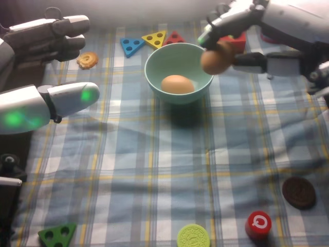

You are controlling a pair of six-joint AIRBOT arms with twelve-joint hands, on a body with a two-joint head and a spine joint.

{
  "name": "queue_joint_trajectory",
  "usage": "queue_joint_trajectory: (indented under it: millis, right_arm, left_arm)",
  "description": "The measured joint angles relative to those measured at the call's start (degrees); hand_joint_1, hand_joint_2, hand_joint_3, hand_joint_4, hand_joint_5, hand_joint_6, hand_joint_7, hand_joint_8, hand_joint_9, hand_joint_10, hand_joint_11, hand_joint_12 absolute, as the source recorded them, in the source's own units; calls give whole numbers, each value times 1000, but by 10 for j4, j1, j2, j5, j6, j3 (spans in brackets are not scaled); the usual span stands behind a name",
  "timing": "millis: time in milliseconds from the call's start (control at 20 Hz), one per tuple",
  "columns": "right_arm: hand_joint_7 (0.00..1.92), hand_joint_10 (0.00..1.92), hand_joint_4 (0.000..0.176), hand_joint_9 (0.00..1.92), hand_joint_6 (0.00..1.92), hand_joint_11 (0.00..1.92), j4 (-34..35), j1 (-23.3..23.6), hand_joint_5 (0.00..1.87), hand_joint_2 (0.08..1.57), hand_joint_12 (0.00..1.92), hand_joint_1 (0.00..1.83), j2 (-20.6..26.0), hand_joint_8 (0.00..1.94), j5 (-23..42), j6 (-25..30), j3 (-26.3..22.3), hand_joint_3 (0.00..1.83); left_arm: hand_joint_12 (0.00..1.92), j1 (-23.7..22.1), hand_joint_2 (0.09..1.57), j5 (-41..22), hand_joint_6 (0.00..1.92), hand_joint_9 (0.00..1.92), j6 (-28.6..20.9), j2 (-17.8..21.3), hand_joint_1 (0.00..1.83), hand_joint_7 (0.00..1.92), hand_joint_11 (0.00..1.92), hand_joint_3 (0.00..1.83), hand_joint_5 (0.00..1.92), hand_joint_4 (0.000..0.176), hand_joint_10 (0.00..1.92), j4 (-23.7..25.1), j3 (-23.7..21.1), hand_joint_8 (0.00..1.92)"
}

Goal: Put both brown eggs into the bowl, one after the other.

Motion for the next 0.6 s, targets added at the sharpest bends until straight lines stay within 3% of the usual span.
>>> queue_joint_trajectory:
  millis: [50,100,150,200,250,300,350,400,500,550,600]
  right_arm:
    - [967,1224,0,821,988,579,0,6,976,1120,1398,1365,-11,1056,-9,-2,7,0]
    - [976,1215,0,782,1162,278,0,13,928,1136,1427,1355,-24,1020,-23,-2,16,1]
    - [950,928,0,716,1148,202,-2,16,929,1136,1457,1243,-32,1005,-35,-2,22,1]
    - [940,875,23,714,1055,209,-7,20,950,1132,1539,1219,-39,1064,-50,-3,27,0]
    - [941,854,26,714,991,228,-12,25,976,1125,1563,1218,-42,1073,-62,-3,29,0]
    - [933,767,9,715,962,235,-19,30,1016,1118,1465,1224,-47,1038,-71,-4,33,0]
    - [920,611,0,665,1036,69,-18,34,1018,1121,1468,1232,-50,975,-78,-10,34,1]
    - [891,502,0,680,1061,30,-22,38,1016,1129,1457,1235,-54,992,-89,-17,34,0]
    - [866,525,0,746,960,199,-31,45,1057,1125,1467,1235,-61,1062,-101,-25,34,0]
    - [810,395,0,718,1054,172,-30,45,1018,1147,1427,1230,-63,1090,-104,-26,34,1]
    - [781,320,0,721,944,170,-32,45,1013,1111,1363,1178,-63,511,-106,-26,34,0]
  left_arm:
    - [1139,0,946,3,0,618,-4,-1,796,624,0,0,538,81,0,0,0,0]
    - [1229,0,944,6,2,620,-9,-2,785,627,0,0,546,78,2,6,2,1]
    - [1240,-1,947,6,1,614,-10,-3,777,627,0,1,546,86,0,5,3,1]
    - [1292,-2,948,6,4,608,-11,-5,771,629,0,1,558,81,1,4,5,1]
    - [1290,-2,948,7,2,591,-11,-7,777,622,0,1,556,84,0,5,7,0]
    - [1288,-2,944,9,5,599,-11,-8,780,627,0,0,566,76,5,4,7,3]
    - [1318,-3,941,12,7,608,-12,-8,789,634,0,0,581,63,8,5,7,4]
    - [1325,-3,942,12,7,608,-14,-8,789,634,0,0,585,59,8,6,8,3]
    - [1322,-4,944,14,8,606,-19,-8,795,634,0,0,589,56,7,8,11,3]
    - [1323,-4,943,14,8,607,-21,-9,804,637,0,0,593,51,8,7,11,4]
    - [1326,-6,943,14,5,610,-24,-11,806,637,0,0,587,48,9,7,12,4]
